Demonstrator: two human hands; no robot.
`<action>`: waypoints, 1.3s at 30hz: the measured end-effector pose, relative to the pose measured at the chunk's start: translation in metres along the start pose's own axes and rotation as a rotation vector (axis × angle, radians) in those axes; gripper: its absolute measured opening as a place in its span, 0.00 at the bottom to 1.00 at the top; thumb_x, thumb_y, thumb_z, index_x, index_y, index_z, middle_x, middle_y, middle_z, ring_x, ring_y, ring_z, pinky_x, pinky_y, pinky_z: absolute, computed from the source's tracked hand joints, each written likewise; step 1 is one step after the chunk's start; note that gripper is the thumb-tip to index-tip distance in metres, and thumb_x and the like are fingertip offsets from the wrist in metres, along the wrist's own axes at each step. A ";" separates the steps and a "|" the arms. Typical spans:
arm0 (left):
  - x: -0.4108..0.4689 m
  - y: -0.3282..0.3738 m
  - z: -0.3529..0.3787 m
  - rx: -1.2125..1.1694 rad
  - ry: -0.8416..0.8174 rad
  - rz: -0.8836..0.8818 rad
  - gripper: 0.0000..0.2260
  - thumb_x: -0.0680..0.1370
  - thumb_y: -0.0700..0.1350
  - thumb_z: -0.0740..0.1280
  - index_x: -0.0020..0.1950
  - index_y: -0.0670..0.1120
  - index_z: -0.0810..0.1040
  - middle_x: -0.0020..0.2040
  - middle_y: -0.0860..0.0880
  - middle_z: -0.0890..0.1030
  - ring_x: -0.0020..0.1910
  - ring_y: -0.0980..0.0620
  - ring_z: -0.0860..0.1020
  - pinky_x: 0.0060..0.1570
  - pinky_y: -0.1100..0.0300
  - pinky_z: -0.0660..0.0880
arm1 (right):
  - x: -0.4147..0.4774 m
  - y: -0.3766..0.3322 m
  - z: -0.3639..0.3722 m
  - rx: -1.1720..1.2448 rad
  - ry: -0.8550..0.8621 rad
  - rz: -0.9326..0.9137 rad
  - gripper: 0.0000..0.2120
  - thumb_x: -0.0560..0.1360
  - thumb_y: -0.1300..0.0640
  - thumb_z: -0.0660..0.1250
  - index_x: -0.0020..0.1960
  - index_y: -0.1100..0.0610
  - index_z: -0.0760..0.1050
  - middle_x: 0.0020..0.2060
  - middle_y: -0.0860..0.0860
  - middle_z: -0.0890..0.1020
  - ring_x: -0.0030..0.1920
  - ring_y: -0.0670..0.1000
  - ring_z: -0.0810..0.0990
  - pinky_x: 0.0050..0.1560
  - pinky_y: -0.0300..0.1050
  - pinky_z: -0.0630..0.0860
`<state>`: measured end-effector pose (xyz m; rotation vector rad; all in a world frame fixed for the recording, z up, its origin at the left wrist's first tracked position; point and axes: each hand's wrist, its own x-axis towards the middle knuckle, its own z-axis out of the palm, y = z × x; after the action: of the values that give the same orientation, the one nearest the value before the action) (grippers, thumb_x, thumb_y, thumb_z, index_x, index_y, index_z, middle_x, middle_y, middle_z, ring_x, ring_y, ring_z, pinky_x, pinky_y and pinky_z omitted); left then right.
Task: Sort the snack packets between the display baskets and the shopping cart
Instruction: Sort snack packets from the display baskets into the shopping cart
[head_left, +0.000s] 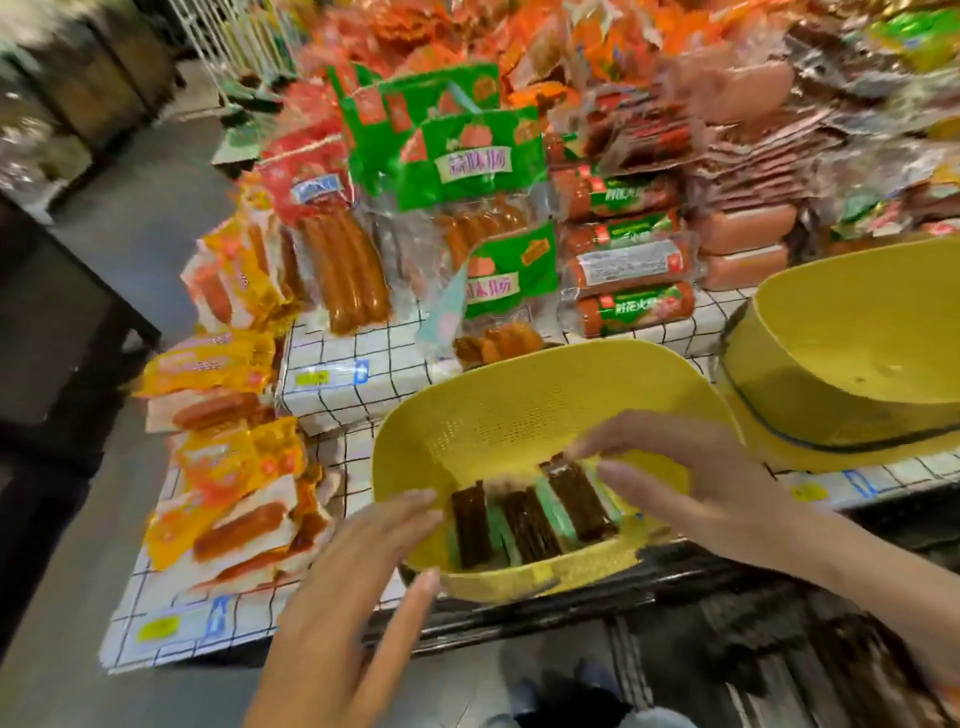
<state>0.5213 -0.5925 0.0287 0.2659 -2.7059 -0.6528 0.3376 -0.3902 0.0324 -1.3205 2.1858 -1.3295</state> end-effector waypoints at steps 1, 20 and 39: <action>0.001 -0.001 -0.002 -0.055 0.014 -0.011 0.12 0.79 0.48 0.61 0.56 0.46 0.80 0.58 0.56 0.80 0.59 0.65 0.75 0.68 0.61 0.65 | 0.019 0.006 0.005 -0.041 -0.082 -0.002 0.12 0.76 0.52 0.65 0.53 0.57 0.81 0.49 0.47 0.84 0.50 0.42 0.80 0.48 0.32 0.74; 0.004 -0.054 0.044 -0.094 0.007 -0.105 0.18 0.79 0.53 0.59 0.65 0.46 0.75 0.72 0.55 0.67 0.73 0.59 0.62 0.71 0.70 0.56 | 0.081 0.107 0.098 -0.722 -0.806 0.162 0.23 0.71 0.43 0.69 0.53 0.61 0.69 0.45 0.51 0.76 0.45 0.50 0.77 0.39 0.38 0.75; 0.055 -0.018 0.044 -0.689 0.226 -0.447 0.09 0.74 0.51 0.67 0.54 0.58 0.76 0.48 0.61 0.83 0.51 0.58 0.81 0.48 0.48 0.81 | 0.136 0.042 0.068 0.263 -0.437 0.256 0.11 0.79 0.51 0.62 0.43 0.55 0.77 0.34 0.47 0.81 0.36 0.44 0.79 0.36 0.36 0.74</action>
<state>0.4557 -0.6045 -0.0004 0.7103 -2.0555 -1.5177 0.2804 -0.5317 -0.0089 -1.0682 1.7463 -1.0662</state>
